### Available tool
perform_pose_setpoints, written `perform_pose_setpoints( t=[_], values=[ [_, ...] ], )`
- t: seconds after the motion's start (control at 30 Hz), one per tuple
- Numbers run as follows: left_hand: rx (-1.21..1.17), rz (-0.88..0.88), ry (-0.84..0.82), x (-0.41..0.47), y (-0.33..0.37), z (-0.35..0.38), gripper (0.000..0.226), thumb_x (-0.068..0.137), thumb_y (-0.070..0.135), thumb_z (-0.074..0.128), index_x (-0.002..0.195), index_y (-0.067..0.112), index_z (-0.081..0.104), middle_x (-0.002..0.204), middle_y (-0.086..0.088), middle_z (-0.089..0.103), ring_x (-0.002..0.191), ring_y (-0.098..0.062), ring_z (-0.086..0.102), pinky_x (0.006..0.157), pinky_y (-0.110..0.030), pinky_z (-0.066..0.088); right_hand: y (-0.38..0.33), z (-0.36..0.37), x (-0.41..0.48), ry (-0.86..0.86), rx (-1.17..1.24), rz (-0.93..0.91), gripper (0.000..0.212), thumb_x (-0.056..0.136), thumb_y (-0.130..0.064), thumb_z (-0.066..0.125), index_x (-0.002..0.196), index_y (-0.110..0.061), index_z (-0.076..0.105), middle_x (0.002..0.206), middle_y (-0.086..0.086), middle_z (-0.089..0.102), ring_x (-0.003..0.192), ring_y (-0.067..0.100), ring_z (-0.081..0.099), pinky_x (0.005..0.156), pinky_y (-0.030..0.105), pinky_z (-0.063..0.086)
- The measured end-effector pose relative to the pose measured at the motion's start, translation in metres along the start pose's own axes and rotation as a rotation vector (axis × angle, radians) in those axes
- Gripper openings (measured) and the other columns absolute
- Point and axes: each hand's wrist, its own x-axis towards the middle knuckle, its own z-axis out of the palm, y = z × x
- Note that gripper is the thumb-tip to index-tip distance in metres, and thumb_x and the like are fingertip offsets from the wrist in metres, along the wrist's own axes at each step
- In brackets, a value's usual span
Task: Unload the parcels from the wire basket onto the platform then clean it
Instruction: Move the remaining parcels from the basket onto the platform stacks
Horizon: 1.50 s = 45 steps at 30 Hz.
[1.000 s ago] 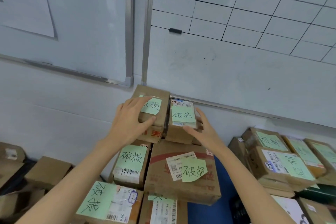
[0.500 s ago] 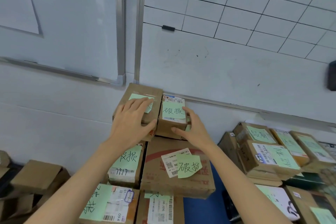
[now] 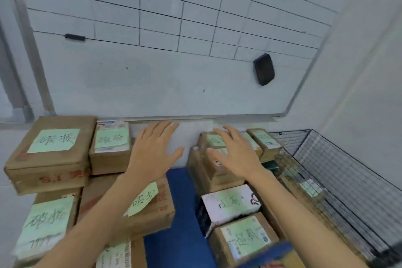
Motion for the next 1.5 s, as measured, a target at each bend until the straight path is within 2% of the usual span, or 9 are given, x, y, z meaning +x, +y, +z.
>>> perform_pose_setpoints(
  t=[0.13,0.23,0.3,0.53,0.7,0.83,0.97,1.17,1.5],
  values=[
    [-0.111,0.120,-0.049,0.010,0.079,0.024,0.071,0.085,0.060,0.033,0.140,0.019,0.053,0.142,-0.004,0.055,0.129,-0.029,0.049,0.102,-0.043,0.038,0.069,-0.041,-0.056,0.006,-0.107,0.139,0.076,0.089,-0.073,0.032,0.153,-0.030,0.030,0.161,0.001,0.023,0.149,0.023,0.019,0.118,0.049,0.025],
    [-0.148,0.197,-0.067,0.012,0.143,0.043,0.073,0.084,0.063,0.032,0.140,0.020,0.054,0.143,-0.003,0.054,0.129,-0.028,0.048,0.104,-0.040,0.032,0.119,-0.069,-0.107,0.010,-0.160,0.236,0.068,0.096,-0.064,0.039,0.154,-0.030,0.026,0.162,0.003,0.020,0.149,0.024,0.017,0.118,0.048,0.023],
    [-0.158,0.223,-0.105,0.009,0.188,0.052,0.079,0.082,0.068,0.025,0.146,0.025,0.045,0.150,-0.001,0.046,0.137,-0.027,0.041,0.110,-0.043,0.028,0.149,-0.088,-0.144,0.027,-0.182,0.290,0.065,0.097,-0.062,0.040,0.153,-0.031,0.027,0.162,0.003,0.020,0.149,0.024,0.017,0.117,0.048,0.023],
    [-0.135,0.299,-0.148,-0.012,0.341,0.089,0.086,0.079,0.077,0.009,0.153,0.035,0.026,0.159,0.007,0.028,0.145,-0.020,0.024,0.116,-0.041,0.020,0.253,-0.150,-0.273,0.043,-0.174,0.459,0.076,0.091,-0.074,0.032,0.155,-0.033,0.023,0.163,0.002,0.016,0.151,0.023,0.014,0.120,0.050,0.019],
    [-0.189,0.330,-0.177,-0.030,0.442,0.108,0.070,0.095,0.066,0.034,0.154,0.031,0.023,0.162,0.004,0.020,0.148,-0.021,0.016,0.119,-0.044,0.016,0.317,-0.186,-0.347,0.080,-0.187,0.555,0.078,0.091,-0.073,0.037,0.155,-0.030,0.024,0.163,0.004,0.018,0.150,0.025,0.016,0.120,0.049,0.020],
    [-0.211,0.381,-0.214,-0.034,0.503,0.120,0.071,0.094,0.067,0.035,0.155,0.033,0.020,0.164,0.004,0.016,0.149,-0.021,0.013,0.120,-0.045,0.014,0.358,-0.202,-0.391,0.106,-0.175,0.610,0.069,0.096,-0.060,0.045,0.155,-0.029,0.025,0.163,0.004,0.018,0.151,0.023,0.014,0.120,0.049,0.019],
    [-0.217,0.421,-0.226,-0.028,0.553,0.125,0.073,0.095,0.065,0.034,0.156,0.031,0.015,0.165,0.003,0.011,0.150,-0.022,0.009,0.121,-0.043,0.008,0.392,-0.211,-0.418,0.146,-0.142,0.667,0.069,0.096,-0.058,0.047,0.155,-0.028,0.026,0.163,0.004,0.018,0.151,0.023,0.014,0.119,0.049,0.020],
    [-0.213,0.402,-0.210,-0.008,0.612,0.159,0.076,0.094,0.068,0.032,0.157,0.031,0.011,0.165,0.001,0.010,0.151,-0.024,0.010,0.121,-0.045,0.009,0.449,-0.214,-0.433,0.146,-0.133,0.715,0.070,0.096,-0.059,0.046,0.155,-0.029,0.024,0.163,0.004,0.017,0.151,0.022,0.013,0.120,0.046,0.019],
    [-0.207,0.366,-0.194,0.078,0.673,0.249,0.079,0.093,0.070,0.035,0.157,0.031,0.012,0.165,0.000,0.010,0.150,-0.027,0.011,0.121,-0.048,0.012,0.573,-0.223,-0.378,0.108,-0.154,0.660,0.070,0.097,-0.057,0.046,0.156,-0.030,0.021,0.164,0.003,0.014,0.151,0.022,0.010,0.119,0.046,0.020]
  ],
)
